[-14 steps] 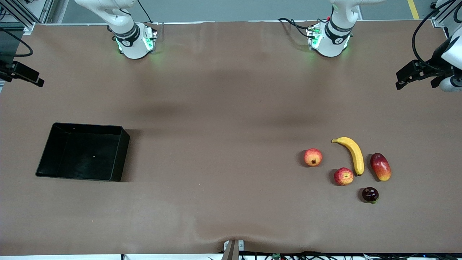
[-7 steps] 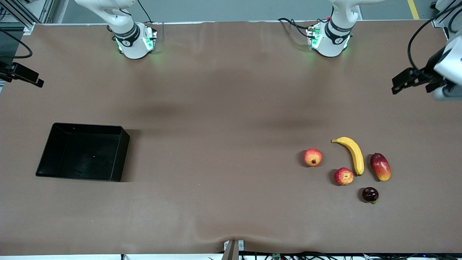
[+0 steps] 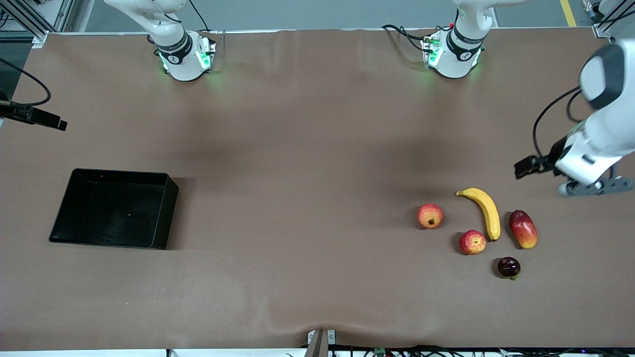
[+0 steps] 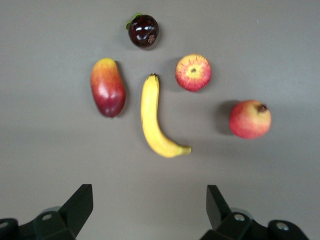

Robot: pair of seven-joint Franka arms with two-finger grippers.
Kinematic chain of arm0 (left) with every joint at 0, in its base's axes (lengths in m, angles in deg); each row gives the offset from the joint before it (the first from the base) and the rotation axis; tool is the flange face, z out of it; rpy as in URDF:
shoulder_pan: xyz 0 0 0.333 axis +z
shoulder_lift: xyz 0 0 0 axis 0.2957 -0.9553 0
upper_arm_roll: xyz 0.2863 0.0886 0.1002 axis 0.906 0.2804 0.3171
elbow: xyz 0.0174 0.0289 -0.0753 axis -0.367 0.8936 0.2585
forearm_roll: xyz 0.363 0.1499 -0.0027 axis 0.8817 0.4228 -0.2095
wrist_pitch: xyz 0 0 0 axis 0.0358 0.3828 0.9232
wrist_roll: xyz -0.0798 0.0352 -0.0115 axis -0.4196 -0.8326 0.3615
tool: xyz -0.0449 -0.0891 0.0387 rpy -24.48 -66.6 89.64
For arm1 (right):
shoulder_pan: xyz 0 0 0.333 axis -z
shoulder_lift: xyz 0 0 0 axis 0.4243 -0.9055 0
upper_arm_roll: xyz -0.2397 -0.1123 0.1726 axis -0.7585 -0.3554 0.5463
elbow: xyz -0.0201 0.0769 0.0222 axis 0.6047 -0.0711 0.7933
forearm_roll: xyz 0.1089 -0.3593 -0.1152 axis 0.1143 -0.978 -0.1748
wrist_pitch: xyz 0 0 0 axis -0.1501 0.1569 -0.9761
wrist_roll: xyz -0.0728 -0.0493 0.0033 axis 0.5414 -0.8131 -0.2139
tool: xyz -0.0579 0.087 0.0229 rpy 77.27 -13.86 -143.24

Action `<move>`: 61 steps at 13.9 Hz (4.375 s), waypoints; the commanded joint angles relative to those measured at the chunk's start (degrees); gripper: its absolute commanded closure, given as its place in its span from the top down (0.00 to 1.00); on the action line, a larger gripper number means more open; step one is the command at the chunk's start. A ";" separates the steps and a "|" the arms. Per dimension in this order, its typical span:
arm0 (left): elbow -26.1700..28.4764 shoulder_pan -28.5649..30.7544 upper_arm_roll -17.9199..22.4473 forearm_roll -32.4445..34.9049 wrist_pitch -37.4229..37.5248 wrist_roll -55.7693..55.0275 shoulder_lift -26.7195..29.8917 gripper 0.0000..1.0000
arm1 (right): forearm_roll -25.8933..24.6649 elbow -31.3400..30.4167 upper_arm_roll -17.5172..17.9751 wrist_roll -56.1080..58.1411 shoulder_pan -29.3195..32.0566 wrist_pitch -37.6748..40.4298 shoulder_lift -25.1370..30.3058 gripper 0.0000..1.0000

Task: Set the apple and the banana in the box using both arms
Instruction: 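Reach the left gripper down toward the red-yellow apple, then grasp the apple with the left gripper while the right gripper reaches the box, then lift the apple with the left gripper while the right gripper drags the box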

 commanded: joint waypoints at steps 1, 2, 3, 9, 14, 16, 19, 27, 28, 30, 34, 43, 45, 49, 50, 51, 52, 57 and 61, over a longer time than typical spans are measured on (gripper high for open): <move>-0.54 -0.30 -0.37 -0.62 -8.55 -0.44 -6.18 1.00 | -0.86 -3.45 0.80 0.59 1.80 -1.64 0.17 1.00; -1.76 -0.48 -0.37 -0.63 -11.11 -0.53 -8.90 1.00 | -0.86 -5.55 0.80 0.59 2.85 -3.22 0.00 1.00; -4.12 -0.83 -0.37 -0.63 -12.35 -0.87 -12.23 1.00 | -0.86 -6.70 0.80 0.68 3.73 -4.71 -0.88 1.00; -15.04 -3.91 -0.20 -0.19 -13.76 -2.71 -26.40 1.00 | -3.32 -7.15 0.80 8.67 9.62 -15.34 -9.04 1.00; -14.96 -3.91 0.07 1.39 -19.66 -2.99 -30.90 1.00 | -7.28 -8.83 0.80 14.20 13.05 -32.65 -15.11 1.00; -14.87 -3.91 0.15 1.57 -19.66 -3.25 -31.34 1.00 | -7.28 -8.83 0.89 16.40 13.23 -37.40 -18.18 1.00; -14.78 -4.08 0.15 1.57 -21.06 -4.22 -32.30 1.00 | -6.75 -8.91 1.06 17.89 14.98 -41.71 -23.10 1.00; -14.78 -4.00 0.07 1.66 -22.82 -4.04 -33.80 0.55 | 5.11 -8.48 1.15 30.99 17.80 -50.77 -34.80 0.64; -14.78 -4.08 0.15 1.75 -22.82 -3.43 -33.71 0.27 | 5.11 -8.47 1.15 31.61 17.45 -51.39 -34.90 0.43; -14.78 -4.08 0.07 2.36 -22.82 -3.25 -33.36 0.00 | 4.94 -7.95 1.15 32.49 17.36 -51.05 -34.72 0.05; -14.78 -4.44 -0.11 4.47 -20.29 -3.43 -30.65 0.00 | 4.59 -6.01 1.15 35.48 17.01 -50.52 -33.50 0.00; -15.04 -5.23 -0.37 4.56 -8.25 -3.34 -21.06 0.00 | 5.02 -5.75 1.41 35.04 14.11 -35.15 -24.54 0.00; -14.96 -5.23 -0.98 4.47 -5.44 -3.34 -18.96 0.00 | 5.11 -6.27 1.41 34.95 11.75 -34.09 -22.87 0.00; -15.22 -4.88 -3.45 3.86 -1.38 -4.04 -15.61 0.00 | 5.90 -11.18 1.41 22.70 3.76 -34.26 -18.12 0.00; -15.22 -4.88 -3.54 3.68 -0.94 -3.96 -15.35 0.00 | 6.08 -12.33 1.41 19.34 2.00 -34.43 -17.68 0.00; -15.13 -4.96 -3.89 3.59 -0.42 -3.95 -14.91 0.00 | 6.86 -12.69 1.41 16.26 0.41 -34.44 -17.67 0.00; -15.22 -4.79 -4.32 3.59 -0.32 -4.04 -14.73 0.00 | 9.05 -12.87 1.41 13.45 -1.08 -34.18 -17.67 0.00; -15.22 -4.96 -5.65 3.50 0.12 -4.13 -14.38 0.00 | 14.69 -20.49 1.33 1.31 -12.05 -45.19 -17.94 0.00; -15.22 -4.79 -6.26 3.50 0.03 -4.04 -14.38 0.00 | 14.69 -23.68 1.24 -11.69 -24.26 -54.65 -18.29 0.00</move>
